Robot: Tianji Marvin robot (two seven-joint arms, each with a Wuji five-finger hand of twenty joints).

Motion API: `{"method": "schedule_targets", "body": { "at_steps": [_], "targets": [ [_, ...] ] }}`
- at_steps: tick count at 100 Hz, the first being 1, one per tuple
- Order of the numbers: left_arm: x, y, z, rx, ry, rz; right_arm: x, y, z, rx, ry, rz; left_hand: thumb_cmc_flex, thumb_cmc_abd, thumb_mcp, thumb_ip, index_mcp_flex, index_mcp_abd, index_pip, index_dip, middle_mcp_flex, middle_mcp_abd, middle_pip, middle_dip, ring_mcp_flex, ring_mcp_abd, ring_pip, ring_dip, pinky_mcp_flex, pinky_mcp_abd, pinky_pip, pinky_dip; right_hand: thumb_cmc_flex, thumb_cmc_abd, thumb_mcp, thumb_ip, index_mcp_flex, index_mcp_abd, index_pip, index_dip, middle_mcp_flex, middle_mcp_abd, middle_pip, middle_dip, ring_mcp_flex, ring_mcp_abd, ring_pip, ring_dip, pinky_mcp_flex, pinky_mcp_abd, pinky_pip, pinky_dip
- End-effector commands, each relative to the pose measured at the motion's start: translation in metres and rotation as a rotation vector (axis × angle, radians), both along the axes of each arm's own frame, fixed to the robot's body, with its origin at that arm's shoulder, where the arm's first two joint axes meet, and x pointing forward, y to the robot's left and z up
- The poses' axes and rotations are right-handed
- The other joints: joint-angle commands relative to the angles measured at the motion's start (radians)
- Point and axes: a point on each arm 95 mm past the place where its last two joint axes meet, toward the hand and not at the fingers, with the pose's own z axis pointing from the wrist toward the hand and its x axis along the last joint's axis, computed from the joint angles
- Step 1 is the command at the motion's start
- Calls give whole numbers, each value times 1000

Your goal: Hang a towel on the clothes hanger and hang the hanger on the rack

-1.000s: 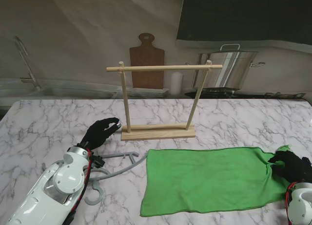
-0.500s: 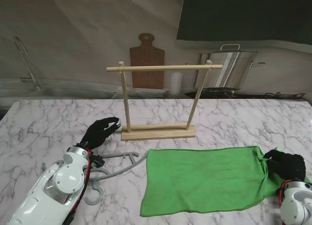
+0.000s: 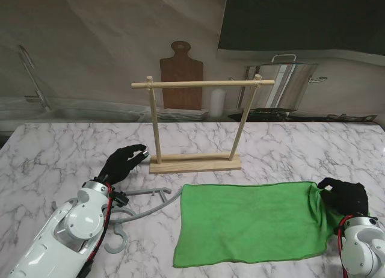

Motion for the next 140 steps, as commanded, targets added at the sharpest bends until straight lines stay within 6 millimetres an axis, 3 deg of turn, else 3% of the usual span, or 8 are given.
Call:
{"method": "schedule_targets", "body": {
  "at_steps": [1, 22, 50, 89, 112, 140],
  "targets": [
    [-1, -2, -2, -3, 10, -10, 2, 8, 4, -6, -15, 22, 17, 67, -14, -23, -18, -7, -5, 11, -8, -17, -6, 4, 1, -23, -4, 10, -19, 0, -26, 20, 25, 70, -2, -6, 80, 55, 138, 55, 22, 64, 71, 24, 54, -21, 34, 24, 2, 31, 24, 16],
    [-1, 0, -3, -2, 7, -2, 6, 39, 21, -14, -23, 85, 18, 67, -14, -23, -16, -6, -4, 12, -7, -15, -6, 5, 2, -22, -3, 11, -19, -1, -26, 20, 22, 60, 3, -5, 86, 79, 137, 50, 41, 64, 83, 47, 74, -10, 64, 39, 13, 40, 41, 30],
    [-1, 6, -2, -15, -2, 18, 5, 102, 41, -39, -15, 154, 20, 68, -14, -23, -15, -7, -4, 12, -6, -16, -5, 5, 0, -13, -3, 11, -19, -1, -26, 20, 6, 27, 40, -11, 111, 119, 131, 28, 83, 68, 97, 69, 116, 3, 93, 47, 38, 47, 70, 54],
    [-1, 10, -2, -27, -11, 27, -7, 200, 50, -6, 21, 228, 19, 69, -14, -23, -17, -6, -5, 12, -7, -17, -6, 5, 0, -13, -3, 12, -20, -1, -28, 20, -4, -13, 88, -17, 137, 151, 133, 7, 135, 71, 109, 78, 174, 16, 128, 52, 62, 38, 111, 77],
    [-3, 12, -2, -32, -23, 30, -18, 249, 62, -14, 16, 273, 19, 68, -14, -23, -16, -5, -5, 12, -7, -15, -6, 5, 0, -12, -3, 13, -20, -1, -28, 20, -10, -30, 116, -22, 148, 171, 135, -4, 158, 70, 102, 72, 203, 22, 133, 47, 69, 33, 130, 84],
    [-4, 14, -1, -33, -35, 38, -23, 306, 60, 54, 65, 303, 20, 68, -14, -23, -17, -5, -5, 11, -8, -15, -6, 5, 0, -15, -3, 13, -19, -1, -28, 20, -3, -28, 124, -25, 148, 195, 135, -13, 164, 76, 85, 59, 213, 36, 122, 35, 71, 27, 144, 86]
  ]
}}
